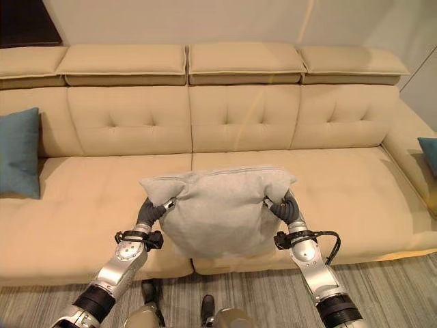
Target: Pick up all the scattered cushions and arrange them neatly on the sofa.
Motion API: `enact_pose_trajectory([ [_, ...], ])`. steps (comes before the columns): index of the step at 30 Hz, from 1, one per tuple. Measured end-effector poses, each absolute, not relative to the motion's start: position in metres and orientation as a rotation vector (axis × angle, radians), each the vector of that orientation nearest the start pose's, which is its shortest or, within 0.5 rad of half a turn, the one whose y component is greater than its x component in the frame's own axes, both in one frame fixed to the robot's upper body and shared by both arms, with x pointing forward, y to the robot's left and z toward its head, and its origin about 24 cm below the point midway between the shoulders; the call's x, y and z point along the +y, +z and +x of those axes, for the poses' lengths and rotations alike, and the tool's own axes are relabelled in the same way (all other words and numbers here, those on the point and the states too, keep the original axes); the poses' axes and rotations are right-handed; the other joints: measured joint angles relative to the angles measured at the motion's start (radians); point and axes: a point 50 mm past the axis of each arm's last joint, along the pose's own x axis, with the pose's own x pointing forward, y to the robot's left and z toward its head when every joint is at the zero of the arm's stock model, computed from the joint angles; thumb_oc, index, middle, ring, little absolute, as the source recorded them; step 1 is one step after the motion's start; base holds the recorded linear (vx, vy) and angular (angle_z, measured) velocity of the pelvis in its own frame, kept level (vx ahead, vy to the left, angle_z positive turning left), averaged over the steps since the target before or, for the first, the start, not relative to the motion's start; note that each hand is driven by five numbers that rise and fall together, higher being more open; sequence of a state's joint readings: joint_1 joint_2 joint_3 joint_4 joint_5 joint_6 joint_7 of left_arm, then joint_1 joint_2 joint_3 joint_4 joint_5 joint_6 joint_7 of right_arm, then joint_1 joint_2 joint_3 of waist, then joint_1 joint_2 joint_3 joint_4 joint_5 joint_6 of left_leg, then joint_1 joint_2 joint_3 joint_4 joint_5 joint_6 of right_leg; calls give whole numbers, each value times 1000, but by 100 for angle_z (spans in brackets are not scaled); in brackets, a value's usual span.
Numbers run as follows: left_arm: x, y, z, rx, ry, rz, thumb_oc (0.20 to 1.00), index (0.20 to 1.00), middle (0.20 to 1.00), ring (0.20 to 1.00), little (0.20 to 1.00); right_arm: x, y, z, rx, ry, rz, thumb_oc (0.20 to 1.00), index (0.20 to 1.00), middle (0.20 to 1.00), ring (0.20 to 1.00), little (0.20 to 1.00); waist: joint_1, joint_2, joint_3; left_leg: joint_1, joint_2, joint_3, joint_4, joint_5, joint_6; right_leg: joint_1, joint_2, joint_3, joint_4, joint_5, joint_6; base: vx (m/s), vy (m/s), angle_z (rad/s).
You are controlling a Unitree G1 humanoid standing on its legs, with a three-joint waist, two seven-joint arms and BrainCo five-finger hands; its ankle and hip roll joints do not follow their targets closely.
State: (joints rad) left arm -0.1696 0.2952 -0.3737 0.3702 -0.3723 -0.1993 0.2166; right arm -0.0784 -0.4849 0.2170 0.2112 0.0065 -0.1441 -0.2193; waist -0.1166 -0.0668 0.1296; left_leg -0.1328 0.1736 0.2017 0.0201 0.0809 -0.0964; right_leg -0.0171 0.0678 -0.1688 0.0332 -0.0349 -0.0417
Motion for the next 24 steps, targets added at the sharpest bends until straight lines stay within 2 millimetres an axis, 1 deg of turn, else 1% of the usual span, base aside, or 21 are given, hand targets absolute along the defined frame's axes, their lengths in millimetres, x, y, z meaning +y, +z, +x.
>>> enact_pose_trajectory([
  [2,149,5,271,105,-54,10,200,200,200,200,200,-210,37,264,-19,-10,-493,200,200,200,200,200,2,0,0,40,-46,12,-2,-3,14,-2,0,49,15,0,0,164,231,-36],
  [3,153,6,272,103,-47,22,200,200,200,200,200,-206,39,267,-29,3,-495,200,200,200,200,200,18,6,1,72,-74,21,-8,-5,57,-17,0,73,51,-14,16,173,233,-68],
  [4,157,7,272,100,-37,29,200,200,200,200,200,-202,42,270,-41,18,-498,200,200,200,200,200,22,13,3,98,-77,57,-20,-34,102,-45,-2,73,114,-39,31,131,163,-59],
  [5,160,8,273,97,-30,33,200,200,200,200,200,-200,43,271,-49,31,-499,200,200,200,200,200,18,7,4,102,-93,66,-17,-45,116,-86,-25,72,210,-74,50,96,121,-17],
  [6,159,7,272,99,-31,28,200,200,200,200,200,-200,44,271,-50,36,-502,200,200,200,200,200,13,9,5,116,-112,68,-16,-45,123,-132,-63,73,336,-119,91,86,105,11],
  [7,163,9,273,93,-25,37,200,200,200,200,200,-197,45,271,-57,41,-494,200,200,200,200,200,17,-1,3,115,-147,74,9,-77,152,-176,-125,77,428,-146,115,170,130,-7],
  [8,169,9,273,92,-7,42,200,200,200,200,200,-190,46,272,-72,58,-477,200,200,200,200,200,35,-9,5,112,-170,98,27,-103,165,-195,-163,69,466,-167,122,168,46,-47],
  [9,176,11,273,86,27,31,200,200,200,200,200,-184,46,271,-75,91,-478,200,200,200,200,200,50,12,10,129,-178,128,4,-106,170,-242,-199,32,503,-191,129,228,-24,-78],
  [10,181,13,274,78,50,27,200,200,200,200,200,-179,43,270,-67,121,-481,200,200,200,200,200,55,26,14,143,-181,147,-18,-109,167,-271,-257,-3,433,-183,142,259,-127,-70],
  [11,183,13,274,76,55,29,200,200,200,200,200,-178,42,270,-64,133,-482,200,200,200,200,200,54,24,13,152,-187,151,-24,-110,161,-286,-278,-11,379,-160,151,297,-204,-45],
  [12,184,14,274,74,59,26,200,200,200,200,200,-176,42,269,-62,139,-482,200,200,200,200,200,44,25,14,154,-186,149,-34,-108,141,-314,-288,15,239,-87,175,204,-165,-11],
  [13,183,13,274,77,58,24,200,200,200,200,200,-177,42,269,-61,137,-483,200,200,200,200,200,33,24,14,153,-185,142,-38,-105,135,-311,-282,42,197,-51,195,175,-215,15],
  [14,182,11,273,84,55,22,200,200,200,200,200,-178,41,268,-56,135,-483,200,200,200,200,200,24,21,13,152,-185,131,-37,-91,136,-273,-275,64,176,-15,202,135,-205,50],
  [15,178,8,271,93,43,19,200,200,200,200,200,-182,39,267,-46,122,-484,200,200,200,200,200,11,10,11,157,-185,111,-36,-91,122,-209,-268,75,112,69,173,165,-281,55],
  [16,174,6,269,102,33,12,200,200,200,200,200,-185,38,267,-39,110,-484,200,200,200,200,200,9,12,10,157,-178,100,-32,-88,112,-192,-256,74,80,111,156,118,-291,56],
  [17,166,2,267,115,21,-8,200,200,200,200,200,-191,38,266,-31,96,-496,200,200,200,200,200,16,25,16,155,-151,78,-15,-75,89,-154,-231,60,52,119,138,90,-257,43],
  [20,158,0,265,124,-2,-22,200,200,200,200,200,-201,40,266,-28,74,-517,200,200,200,200,200,12,13,20,105,-119,44,92,-51,49,-108,-224,-1,40,89,110,63,-158,56],
  [21,157,0,266,121,-14,-19,200,200,200,200,200,-202,44,269,-42,62,-515,200,200,200,200,200,28,-12,26,28,-88,34,266,-51,39,-88,-223,-12,39,66,77,96,-69,37],
  [22,157,0,266,122,-12,-18,200,200,200,200,200,-202,45,270,-46,63,-515,200,200,200,200,200,31,-13,25,21,-83,33,291,-49,38,-84,-219,-12,37,67,71,129,-22,11],
  [23,159,0,265,125,-6,-26,200,200,200,200,200,-201,48,271,-61,65,-516,200,200,200,200,200,39,-13,23,-6,-49,31,342,-72,37,-62,-197,-19,23,47,52,153,35,0],
  [24,157,2,267,114,-12,-27,200,200,200,200,200,-202,51,271,-69,58,-515,200,200,200,200,200,32,-9,20,-7,-31,31,301,-78,39,-50,-184,-29,8,39,46,167,74,6],
])
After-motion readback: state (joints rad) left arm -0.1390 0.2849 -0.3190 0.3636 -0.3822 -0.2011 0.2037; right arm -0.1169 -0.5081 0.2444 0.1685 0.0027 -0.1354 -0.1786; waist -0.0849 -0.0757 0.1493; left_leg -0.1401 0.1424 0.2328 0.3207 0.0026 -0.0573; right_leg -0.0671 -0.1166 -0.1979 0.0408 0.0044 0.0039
